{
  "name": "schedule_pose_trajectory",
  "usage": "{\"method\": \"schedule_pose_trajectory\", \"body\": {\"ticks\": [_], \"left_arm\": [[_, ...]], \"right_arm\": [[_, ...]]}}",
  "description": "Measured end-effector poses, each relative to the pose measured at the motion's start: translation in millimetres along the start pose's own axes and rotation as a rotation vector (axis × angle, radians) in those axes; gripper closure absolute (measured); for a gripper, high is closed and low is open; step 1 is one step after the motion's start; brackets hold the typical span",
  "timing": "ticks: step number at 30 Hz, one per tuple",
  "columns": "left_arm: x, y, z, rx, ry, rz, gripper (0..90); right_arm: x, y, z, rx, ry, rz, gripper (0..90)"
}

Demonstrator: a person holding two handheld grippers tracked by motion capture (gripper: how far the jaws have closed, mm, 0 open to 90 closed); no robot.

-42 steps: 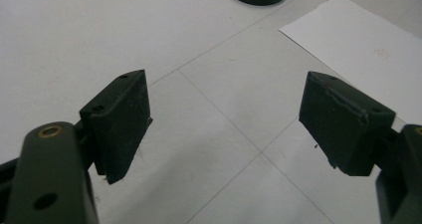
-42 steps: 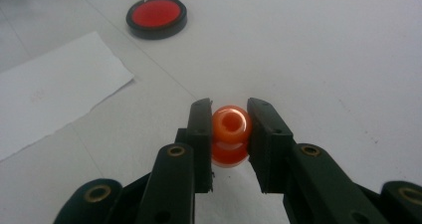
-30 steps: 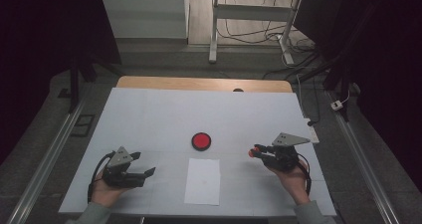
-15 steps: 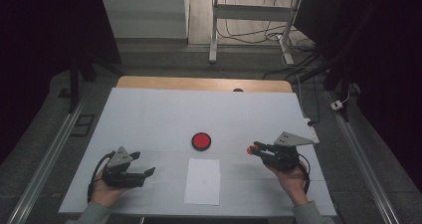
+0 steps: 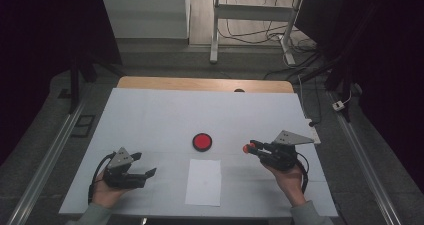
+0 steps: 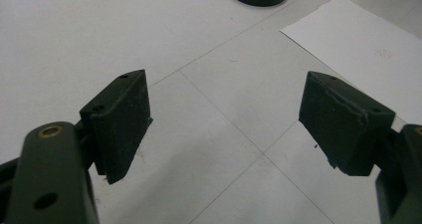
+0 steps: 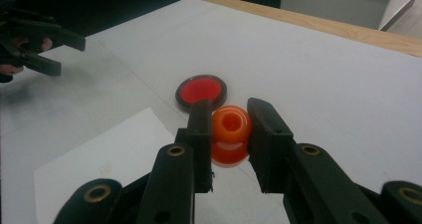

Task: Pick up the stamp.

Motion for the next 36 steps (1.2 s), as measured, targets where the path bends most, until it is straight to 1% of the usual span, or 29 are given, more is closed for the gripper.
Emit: {"method": "schedule_pose_trajectory", "body": {"ticks": [7, 10, 15, 20, 24, 32, 36], "left_arm": [[-0.2, -0.9, -0.6, 0.007, 0.009, 0.008, 20.8], [0.2, -0.4, -0.5, 0.005, 0.007, 0.005, 20.9], [0.8, 0.7, -0.2, 0.001, 0.003, 0.001, 20.9], [-0.4, 1.1, 1.9, -0.004, 0.012, 0.008, 20.9], [-0.6, 1.7, 1.2, -0.004, 0.009, 0.006, 21.0], [-0.5, 1.5, 2.3, -0.002, 0.013, 0.006, 21.0], [-0.9, 1.7, 2.0, 0.000, 0.015, 0.009, 21.1]], "right_arm": [[-3.7, -6.6, -7.7, -0.021, 0.003, 0.020, 72.9], [-3.9, -9.5, -9.4, -0.032, -0.002, 0.021, 72.9], [-5.6, -14.8, -10.5, -0.046, 0.005, 0.027, 72.9], [-5.1, -21.6, -15.3, -0.060, -0.001, 0.046, 73.0], [-4.5, -26.5, -19.4, -0.070, -0.007, 0.063, 72.9], [-5.9, -32.5, -26.4, -0.081, -0.005, 0.070, 72.9], [-5.7, -36.7, -30.3, -0.095, -0.009, 0.073, 72.9]]}}
Point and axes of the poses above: each handheld gripper's, and its own axes: z roughly backward along the jaws, x roughly out of its underside, y roughly to its right, the point moved 5 cm from there along -z, roughly forward along the jaws, and after that the axes turned 4 degrees about y, right-handed, at the moved point
